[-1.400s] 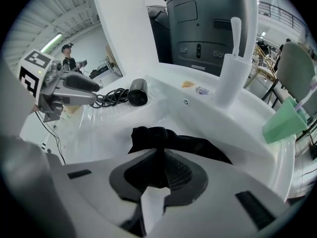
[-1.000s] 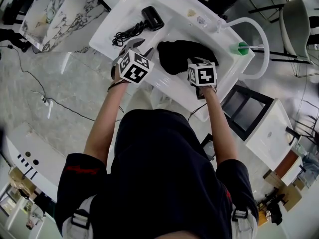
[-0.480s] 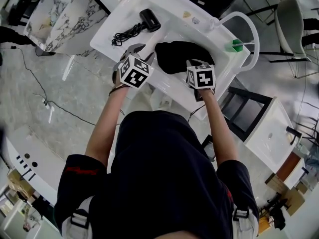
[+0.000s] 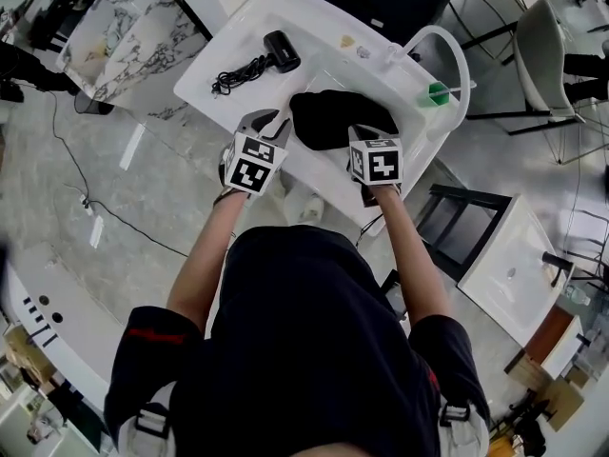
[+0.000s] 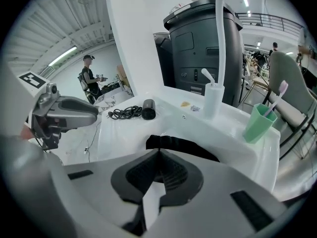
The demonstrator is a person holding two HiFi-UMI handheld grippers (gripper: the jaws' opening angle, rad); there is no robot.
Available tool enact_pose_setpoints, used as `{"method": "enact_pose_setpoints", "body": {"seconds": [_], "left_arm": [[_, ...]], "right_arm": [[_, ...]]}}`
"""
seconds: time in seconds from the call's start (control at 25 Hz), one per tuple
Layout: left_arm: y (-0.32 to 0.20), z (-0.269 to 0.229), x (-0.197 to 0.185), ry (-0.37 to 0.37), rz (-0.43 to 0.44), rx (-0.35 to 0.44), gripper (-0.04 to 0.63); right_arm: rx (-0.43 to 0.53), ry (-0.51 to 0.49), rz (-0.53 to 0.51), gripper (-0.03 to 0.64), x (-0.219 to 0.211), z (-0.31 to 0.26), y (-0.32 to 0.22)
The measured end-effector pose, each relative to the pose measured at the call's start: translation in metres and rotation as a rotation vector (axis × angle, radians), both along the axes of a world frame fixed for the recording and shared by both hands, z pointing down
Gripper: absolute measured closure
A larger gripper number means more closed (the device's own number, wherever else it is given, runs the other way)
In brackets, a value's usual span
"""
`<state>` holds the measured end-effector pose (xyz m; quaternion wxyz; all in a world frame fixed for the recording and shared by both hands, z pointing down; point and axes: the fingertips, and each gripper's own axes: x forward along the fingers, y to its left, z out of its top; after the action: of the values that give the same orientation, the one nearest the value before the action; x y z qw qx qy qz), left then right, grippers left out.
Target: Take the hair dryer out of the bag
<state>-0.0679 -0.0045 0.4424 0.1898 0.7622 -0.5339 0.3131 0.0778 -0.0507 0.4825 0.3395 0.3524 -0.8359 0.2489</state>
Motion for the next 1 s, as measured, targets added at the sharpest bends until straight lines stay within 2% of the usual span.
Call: {"method": "enact_pose_setpoints", "body": {"seconds": [0.2,0.28,0.44,0.64,1.0], "left_arm": [[0.014,-0.017,0.015,0.092,-0.034,0.046,0.559],[0.019,-0.022,0.019,0.123,-0.043,0.063,0.568],[0.029,-0.032,0.021,0.145,-0.063,0.088,0.578],[0.039,-0.046,0.023,0.181,-0.072,0.115,0.58],[0.06,-0.084,-0.011,0.195,-0.119,0.215,0.58]], "right_arm": [[0.027,-0.074,-0.009,0.581,-0.003,-0.018,0.007],[0.049,-0.107,-0.017,0.581,-0.006,-0.028,0.01],[0.108,-0.167,-0.026,0.58,-0.012,-0.049,0.01],[0.167,-0.196,-0.048,0.58,-0.023,-0.073,0.012],[0.227,-0.248,-0.071,0.581,-0.055,-0.112,0.037]]}}
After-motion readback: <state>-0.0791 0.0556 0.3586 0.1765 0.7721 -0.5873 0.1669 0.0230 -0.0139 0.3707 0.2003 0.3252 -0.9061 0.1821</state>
